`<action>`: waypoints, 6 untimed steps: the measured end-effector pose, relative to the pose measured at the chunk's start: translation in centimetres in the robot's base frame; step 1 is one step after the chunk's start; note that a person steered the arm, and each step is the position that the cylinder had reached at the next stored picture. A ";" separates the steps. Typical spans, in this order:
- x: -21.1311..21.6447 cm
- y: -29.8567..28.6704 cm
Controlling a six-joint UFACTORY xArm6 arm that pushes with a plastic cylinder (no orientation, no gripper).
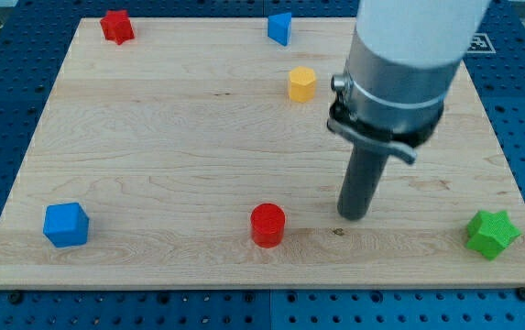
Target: Push the red circle towards the center of the board
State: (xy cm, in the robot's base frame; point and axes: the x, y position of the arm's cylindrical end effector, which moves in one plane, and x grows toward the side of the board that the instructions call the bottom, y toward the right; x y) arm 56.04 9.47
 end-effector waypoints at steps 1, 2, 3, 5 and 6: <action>4.2 -1.1; 5.7 -2.5; 5.8 -4.2; 5.8 -5.3; 5.6 -6.6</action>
State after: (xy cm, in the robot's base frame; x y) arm 61.61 2.84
